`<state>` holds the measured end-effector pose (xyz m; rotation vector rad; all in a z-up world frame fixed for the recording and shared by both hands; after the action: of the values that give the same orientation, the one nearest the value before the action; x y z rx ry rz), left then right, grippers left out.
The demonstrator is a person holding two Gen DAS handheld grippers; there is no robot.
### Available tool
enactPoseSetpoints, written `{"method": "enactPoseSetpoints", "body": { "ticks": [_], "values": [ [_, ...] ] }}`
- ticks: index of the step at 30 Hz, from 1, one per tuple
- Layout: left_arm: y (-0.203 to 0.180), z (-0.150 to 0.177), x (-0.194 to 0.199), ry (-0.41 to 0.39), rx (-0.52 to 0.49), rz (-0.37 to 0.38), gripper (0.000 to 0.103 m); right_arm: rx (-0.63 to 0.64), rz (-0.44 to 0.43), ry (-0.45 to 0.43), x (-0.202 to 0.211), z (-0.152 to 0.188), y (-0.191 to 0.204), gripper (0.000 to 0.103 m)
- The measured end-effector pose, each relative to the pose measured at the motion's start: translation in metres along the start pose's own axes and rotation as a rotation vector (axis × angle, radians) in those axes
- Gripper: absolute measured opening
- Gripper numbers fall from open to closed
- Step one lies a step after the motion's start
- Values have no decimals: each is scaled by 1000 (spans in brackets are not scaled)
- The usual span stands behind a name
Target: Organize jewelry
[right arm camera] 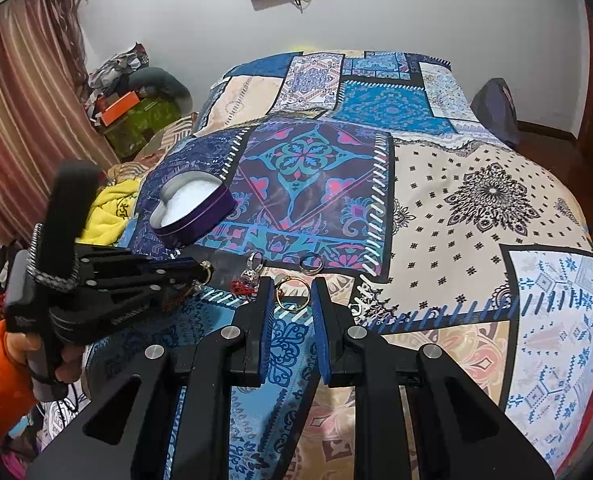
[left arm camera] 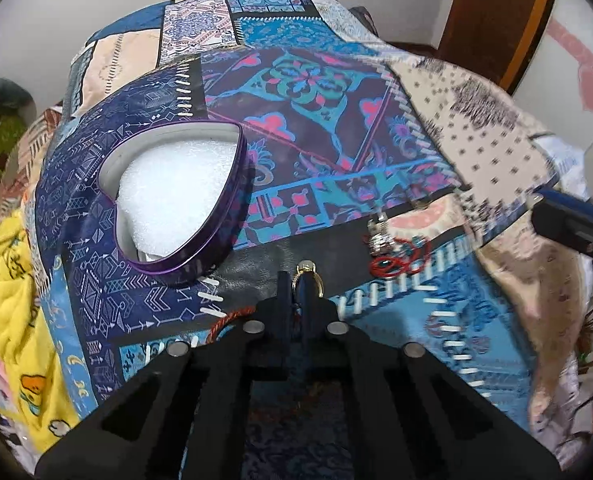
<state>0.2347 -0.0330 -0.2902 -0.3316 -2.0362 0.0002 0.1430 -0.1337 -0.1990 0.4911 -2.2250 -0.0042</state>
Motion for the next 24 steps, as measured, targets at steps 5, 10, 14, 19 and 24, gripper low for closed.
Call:
{"method": "enactPoseSetpoints", "body": {
  "ticks": [5,10,14,19,24],
  "values": [
    [-1,-10,36,-78,22,13,1,3,2,-14,5,-3,0,16],
    [-3,-18,74,-156,18,10,1,6,-4,-23,8,-4,4,16],
    [-5,-21,95,-201,5,-3,1,14,-7,-24,8,-5,9,16],
    [-2,-21,110,-236,10,-9,1,30,-9,-31,9,-7,14,16],
    [5,-20,114,-247,33,-4,1,41,-13,-34,7,-11,21,16]
  ]
}}
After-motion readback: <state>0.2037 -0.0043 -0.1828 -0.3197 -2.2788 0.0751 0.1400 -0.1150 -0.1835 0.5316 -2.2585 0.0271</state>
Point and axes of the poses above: each gripper's, at about its wrist camera, not at the fingertips, and x roughly against the way its jaws point, y to its left, z to its underside, the point moved 9 cm from there along -x, roughly the way its jaws point, and after that the axes turned 7 degrees about z, right-handed, at the moved point
